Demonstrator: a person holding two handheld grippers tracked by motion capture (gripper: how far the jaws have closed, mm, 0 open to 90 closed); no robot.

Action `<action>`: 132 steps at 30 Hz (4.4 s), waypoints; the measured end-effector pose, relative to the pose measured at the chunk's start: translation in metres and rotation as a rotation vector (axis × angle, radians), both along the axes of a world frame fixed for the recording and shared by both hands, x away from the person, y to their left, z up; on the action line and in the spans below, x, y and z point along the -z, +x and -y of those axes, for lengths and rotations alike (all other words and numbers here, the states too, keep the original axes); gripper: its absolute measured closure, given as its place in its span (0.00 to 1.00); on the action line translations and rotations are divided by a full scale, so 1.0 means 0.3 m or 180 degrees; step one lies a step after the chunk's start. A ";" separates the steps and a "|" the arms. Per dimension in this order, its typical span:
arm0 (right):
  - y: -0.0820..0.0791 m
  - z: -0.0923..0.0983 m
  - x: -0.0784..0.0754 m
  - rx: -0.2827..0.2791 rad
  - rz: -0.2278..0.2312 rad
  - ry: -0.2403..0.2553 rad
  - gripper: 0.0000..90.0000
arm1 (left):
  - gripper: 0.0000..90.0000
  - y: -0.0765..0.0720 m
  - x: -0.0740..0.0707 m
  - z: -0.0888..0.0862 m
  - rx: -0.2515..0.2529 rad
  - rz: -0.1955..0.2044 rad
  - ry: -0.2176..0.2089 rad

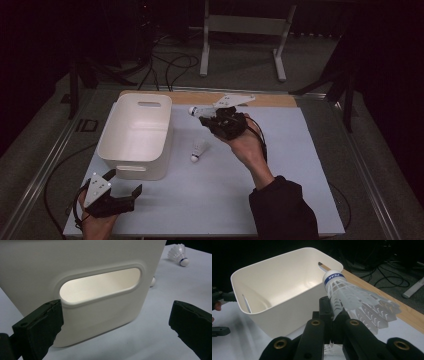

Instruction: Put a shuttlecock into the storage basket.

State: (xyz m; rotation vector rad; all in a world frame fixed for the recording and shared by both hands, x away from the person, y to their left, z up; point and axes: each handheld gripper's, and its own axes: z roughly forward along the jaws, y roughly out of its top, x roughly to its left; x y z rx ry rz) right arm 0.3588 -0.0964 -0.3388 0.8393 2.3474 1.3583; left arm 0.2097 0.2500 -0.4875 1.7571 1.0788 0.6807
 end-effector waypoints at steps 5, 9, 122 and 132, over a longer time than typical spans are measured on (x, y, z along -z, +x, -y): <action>0.000 -0.008 -0.001 -0.0002 -0.0011 0.0003 1.00 | 0.00 0.000 0.000 0.000 0.0005 0.0002 0.0001; 0.001 -0.014 -0.002 -0.0010 -0.0013 0.0019 1.00 | 0.00 0.000 0.000 0.000 0.0004 0.0001 0.0001; -0.002 -0.280 0.021 -0.0376 -0.0068 0.0121 0.99 | 0.00 -0.001 -0.001 -0.003 0.0000 0.0008 0.0013; -0.009 -0.308 0.020 -0.0421 -0.0075 0.0134 0.99 | 0.00 -0.001 -0.001 -0.003 0.0003 0.0016 0.0017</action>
